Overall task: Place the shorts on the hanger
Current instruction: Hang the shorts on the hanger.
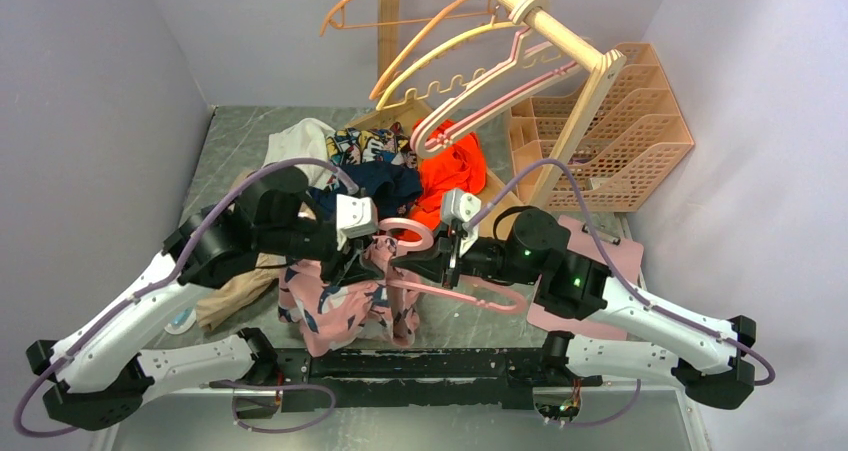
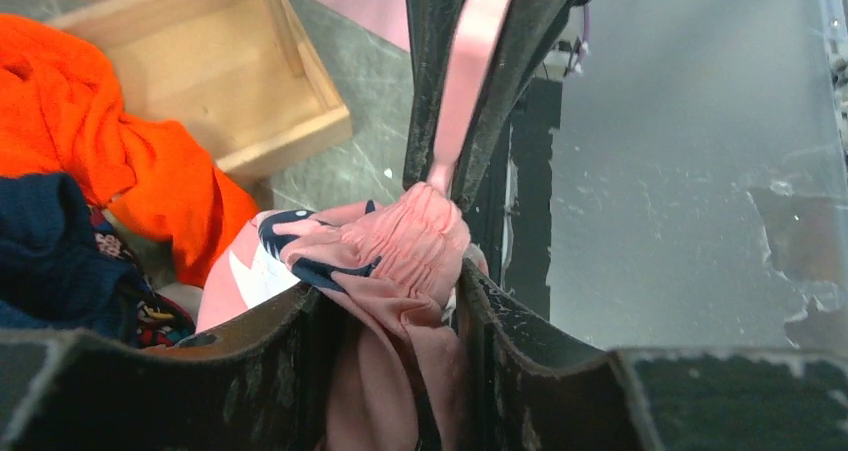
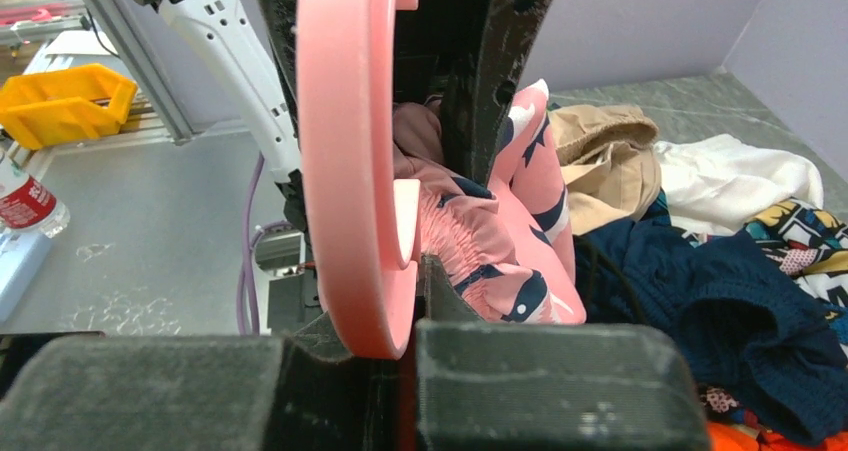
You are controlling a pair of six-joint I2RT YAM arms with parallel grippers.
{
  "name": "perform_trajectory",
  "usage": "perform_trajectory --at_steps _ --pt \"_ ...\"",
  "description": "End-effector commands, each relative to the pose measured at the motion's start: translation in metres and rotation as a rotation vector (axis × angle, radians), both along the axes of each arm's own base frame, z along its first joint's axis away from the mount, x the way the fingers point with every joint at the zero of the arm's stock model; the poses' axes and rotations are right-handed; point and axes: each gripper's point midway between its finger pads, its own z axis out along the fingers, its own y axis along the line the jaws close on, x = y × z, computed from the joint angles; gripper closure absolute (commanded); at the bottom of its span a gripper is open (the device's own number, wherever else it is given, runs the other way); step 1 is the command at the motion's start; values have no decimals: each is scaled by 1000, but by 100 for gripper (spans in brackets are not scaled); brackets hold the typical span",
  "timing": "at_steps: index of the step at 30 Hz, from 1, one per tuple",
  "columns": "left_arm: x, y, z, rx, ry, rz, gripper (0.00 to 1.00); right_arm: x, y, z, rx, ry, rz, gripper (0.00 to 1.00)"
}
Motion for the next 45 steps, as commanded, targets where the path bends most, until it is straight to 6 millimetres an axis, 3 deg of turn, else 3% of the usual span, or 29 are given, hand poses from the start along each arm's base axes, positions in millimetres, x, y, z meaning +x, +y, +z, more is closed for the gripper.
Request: perform_trajectory --at_steps 1,4,5,7,12,14,15,17,18,23,28,29,32,36,40,45 --pt "14 -1 29 -141 -123 83 89 -22 -6 62 184 -75 86 100" --pt "-2 5 37 -166 -128 23 46 -23 -7 62 184 -78 93 100" --pt "-6 7 39 -169 -127 12 38 -23 -7 62 186 -79 94 100" --pt "-10 10 40 -162 -123 -1 31 -24 -7 61 185 -81 97 100" --pt "-14 17 35 -91 -109 -19 30 -24 -3 58 166 -87 111 100" --pt "-14 18 34 -73 -104 -26 33 -25 -3 57 159 -89 117 100" --pt "-15 17 30 -55 -96 -38 44 -25 -3 57 156 -91 119 100" --pt "-12 17 24 -17 -86 -42 87 -26 -2 56 146 -95 123 100" --pt "-11 16 20 2 -79 -42 92 -25 -2 55 138 -98 122 100" --pt "-8 12 12 17 -71 -56 93 -24 -4 55 120 -113 115 100" --pt "10 9 22 -44 -133 44 93 -17 -6 55 123 -102 71 100" --pt "14 9 23 -54 -146 67 93 -15 -7 55 124 -93 57 97" --pt "25 13 29 -87 -199 139 93 -12 -8 55 117 -65 33 54" --pt "32 28 46 -175 -271 249 93 -6 -16 59 108 -38 -19 18" --pt "35 54 68 -256 -332 372 93 -3 -28 66 103 -13 -67 15" --pt "17 91 106 -370 -371 448 93 -8 -42 71 99 52 -82 16"
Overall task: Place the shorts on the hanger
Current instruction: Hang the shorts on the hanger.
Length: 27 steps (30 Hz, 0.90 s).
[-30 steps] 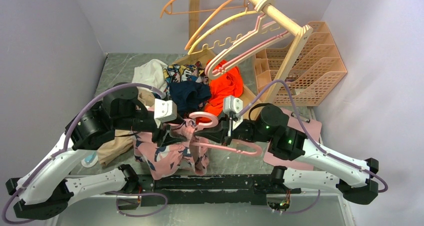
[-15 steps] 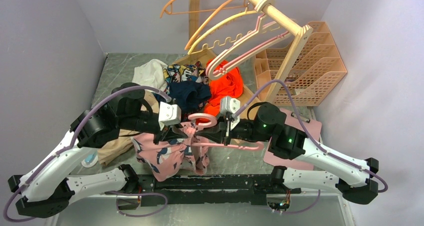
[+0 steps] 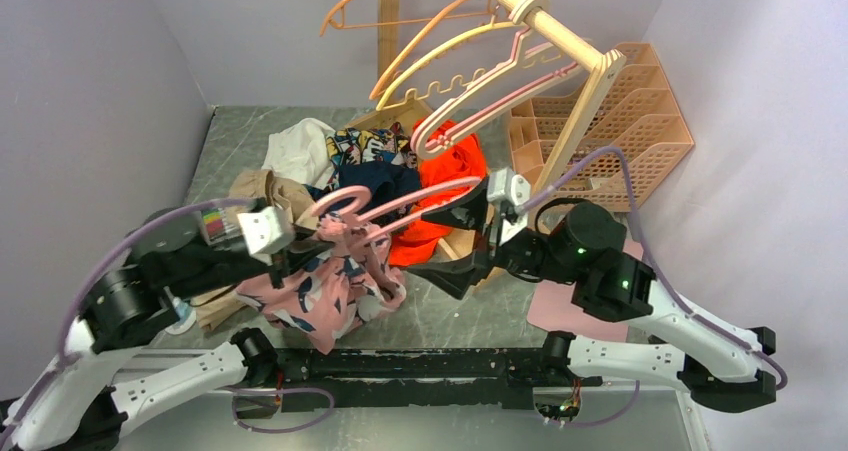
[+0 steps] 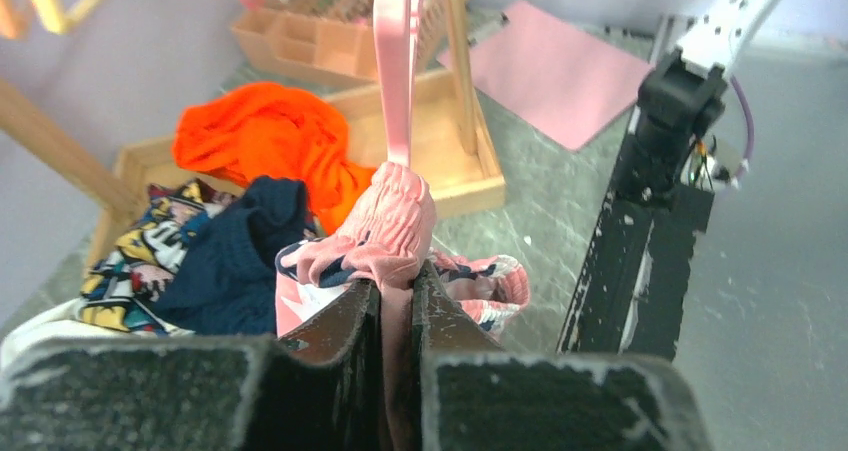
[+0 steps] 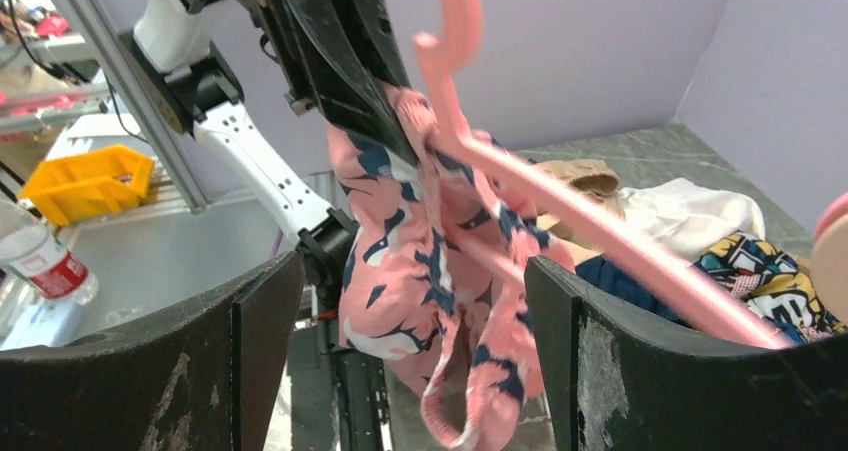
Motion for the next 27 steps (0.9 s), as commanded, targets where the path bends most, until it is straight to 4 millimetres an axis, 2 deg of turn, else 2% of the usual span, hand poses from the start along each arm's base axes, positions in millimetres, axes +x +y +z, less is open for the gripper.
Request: perform_trajectory --at_steps 1,6,11,19,27 --pt "-6 37 64 -192 -108 120 93 -5 -14 5 1 80 -14 16" --pt "-27 75 102 -321 -178 163 93 4 -4 -15 -43 153 -52 18" --pt "-29 94 126 -407 -223 224 93 22 23 -43 -94 230 -104 25" --pt "-31 109 153 -480 -283 264 93 48 56 -57 -19 330 -192 31" --pt "-34 112 158 -476 -294 261 93 56 72 -76 -62 380 -223 35"
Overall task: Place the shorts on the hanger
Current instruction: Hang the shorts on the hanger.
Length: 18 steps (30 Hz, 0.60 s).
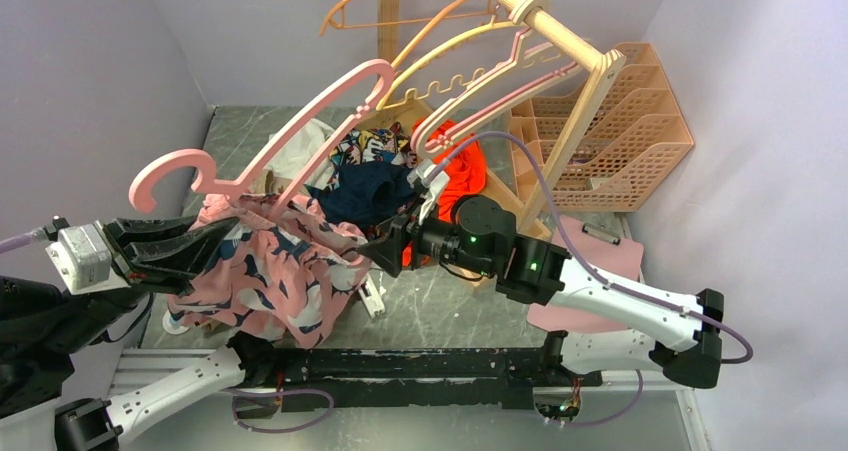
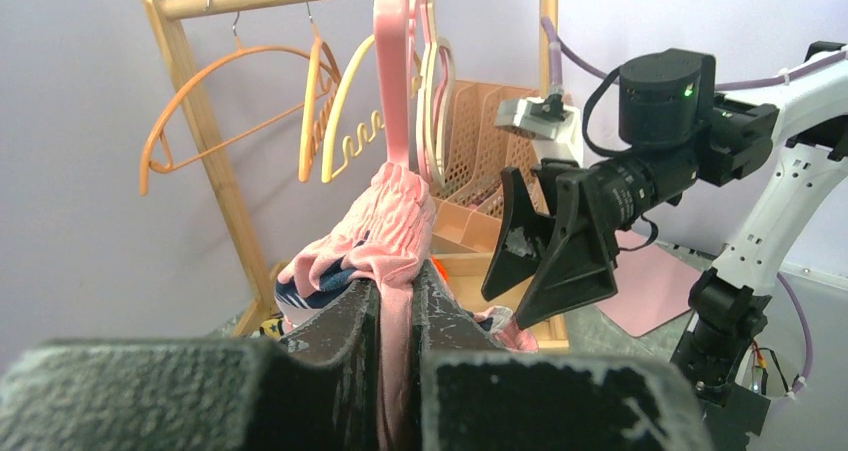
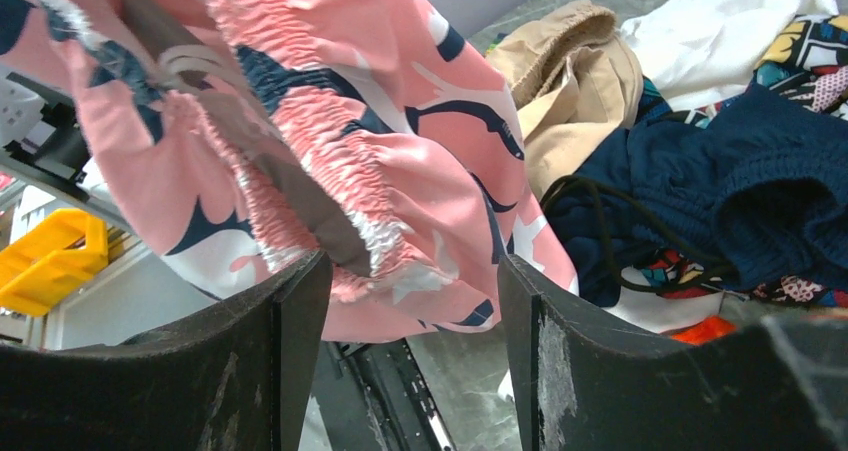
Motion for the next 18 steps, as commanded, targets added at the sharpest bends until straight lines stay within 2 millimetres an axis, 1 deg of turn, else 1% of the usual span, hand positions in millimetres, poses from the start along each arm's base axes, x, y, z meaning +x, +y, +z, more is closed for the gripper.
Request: perform_trajectory --at_steps 1,5,8,10,12,14,16,17,18 --pt "0 8 26 -66 -58 27 93 4 5 11 48 15 -32 36" --pt "-2 7 28 -70 -63 20 93 7 7 10 62 35 -48 41" --pt "-2 6 27 -68 -60 14 93 5 13 10 83 54 -33 44" --pt "-1 5 26 -68 -58 16 93 1 18 10 92 69 -10 50" --pt "0 4 25 -67 -56 14 93 -1 22 7 88 81 10 62" --pt "0 4 24 -65 -54 13 93 0 23 4 73 84 8 76" --pt "-1 5 24 -63 -48 13 93 5 17 6 61 70 -28 92" --pt "-3 6 25 -64 -47 11 93 10 12 8 54 58 -60 98" --pt "-4 7 24 -64 -42 9 93 15 4 12 47 41 -101 100"
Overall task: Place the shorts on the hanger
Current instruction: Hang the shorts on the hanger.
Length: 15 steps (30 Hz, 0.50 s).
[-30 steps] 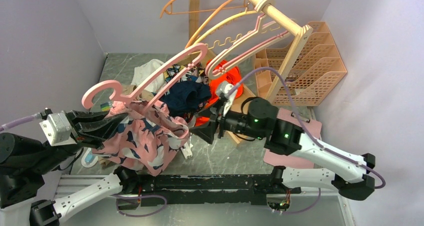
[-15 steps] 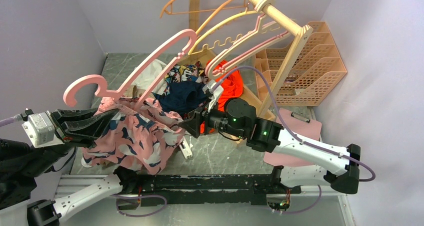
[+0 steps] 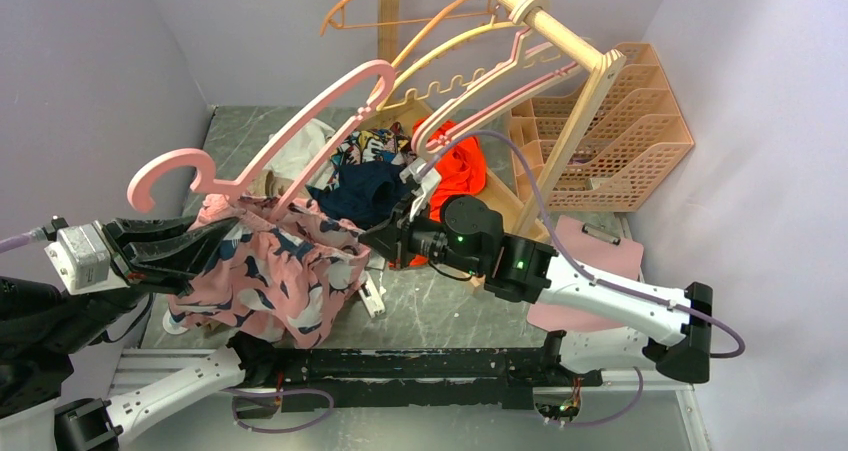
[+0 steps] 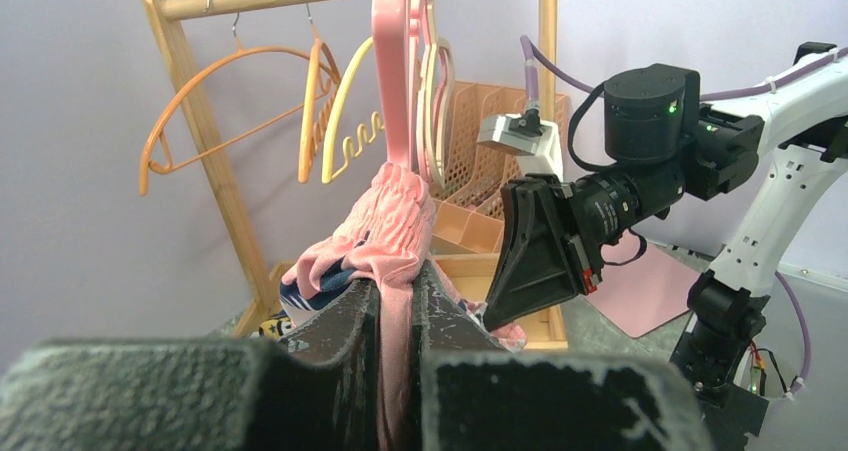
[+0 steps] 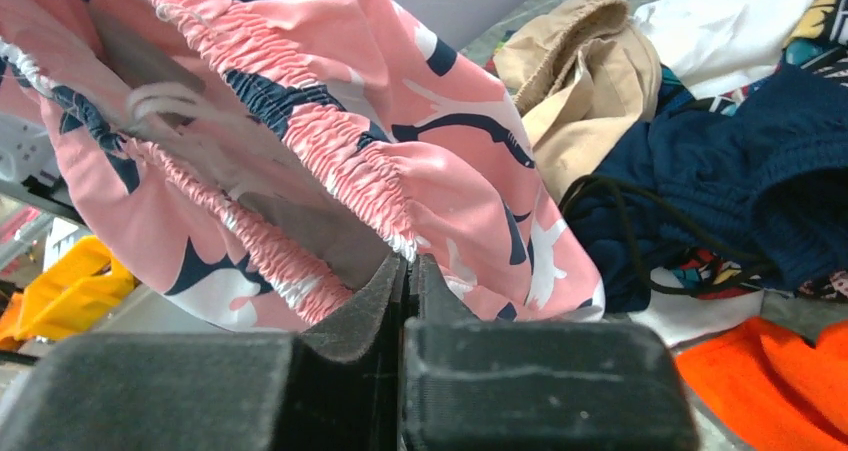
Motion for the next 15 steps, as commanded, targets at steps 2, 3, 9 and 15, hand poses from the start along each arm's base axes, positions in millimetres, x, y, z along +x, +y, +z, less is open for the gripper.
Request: perform_trajectory --at_steps 2,3,9,15 --pt "-7 6 17 -51 -23 -7 93 24 -33 26 -27 -72 -179 100" --pt "-9 6 15 -47 -14 -19 93 30 -44 28 -60 -86 -228 100" --pt "-26 -5 -20 54 93 -127 93 55 -98 37 -198 -118 -472 100" --pt "-34 -15 -47 132 168 -197 93 61 -126 45 -254 -97 -579 100"
